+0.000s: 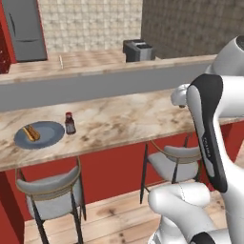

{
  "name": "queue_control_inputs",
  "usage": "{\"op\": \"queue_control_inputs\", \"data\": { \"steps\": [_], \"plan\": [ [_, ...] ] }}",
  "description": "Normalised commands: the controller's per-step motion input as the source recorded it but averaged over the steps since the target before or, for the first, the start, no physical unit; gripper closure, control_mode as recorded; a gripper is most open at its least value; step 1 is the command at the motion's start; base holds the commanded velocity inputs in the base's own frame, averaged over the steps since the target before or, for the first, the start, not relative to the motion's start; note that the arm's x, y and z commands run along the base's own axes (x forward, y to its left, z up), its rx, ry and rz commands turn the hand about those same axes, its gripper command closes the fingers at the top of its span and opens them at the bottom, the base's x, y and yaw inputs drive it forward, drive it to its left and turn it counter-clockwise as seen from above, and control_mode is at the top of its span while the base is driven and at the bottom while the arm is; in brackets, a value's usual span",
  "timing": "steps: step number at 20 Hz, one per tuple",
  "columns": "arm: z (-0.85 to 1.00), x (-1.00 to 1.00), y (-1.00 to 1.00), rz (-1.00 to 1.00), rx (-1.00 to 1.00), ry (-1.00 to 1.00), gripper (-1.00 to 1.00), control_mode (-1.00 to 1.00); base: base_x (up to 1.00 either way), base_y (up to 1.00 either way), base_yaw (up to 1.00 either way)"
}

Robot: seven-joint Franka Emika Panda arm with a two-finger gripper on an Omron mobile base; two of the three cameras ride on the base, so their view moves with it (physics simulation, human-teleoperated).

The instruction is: Move the hot dog bun to the plate on the dining table and place the condiment next to that plate. Then navigate to the fridge and take the sausage and place it on the plate as well.

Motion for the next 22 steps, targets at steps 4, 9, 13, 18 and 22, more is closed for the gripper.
{"op": "queue_control_inputs", "data": {
  "steps": [4, 9, 13, 18, 22],
  "plan": [
    [0.0, 0.0, 0.0, 0.0, 0.0, 0.0, -1.0, 1.0, 0.0, -1.0, 0.0],
    [0.0, 0.0, 0.0, 0.0, 0.0, 0.0, -1.0, 1.0, 0.04, -1.0, 0.0],
    [0.0, 0.0, 0.0, 0.0, 0.0, 0.0, -1.0, 1.0, 0.13, -1.0, 0.0],
    [0.0, 0.0, 0.0, 0.0, 0.0, 0.0, -1.0, 1.0, 0.22, -1.0, 0.01],
    [0.0, 0.0, 0.0, 0.0, 0.0, 0.0, -1.0, 1.0, 0.22, -1.0, 0.05]
  ]
}}
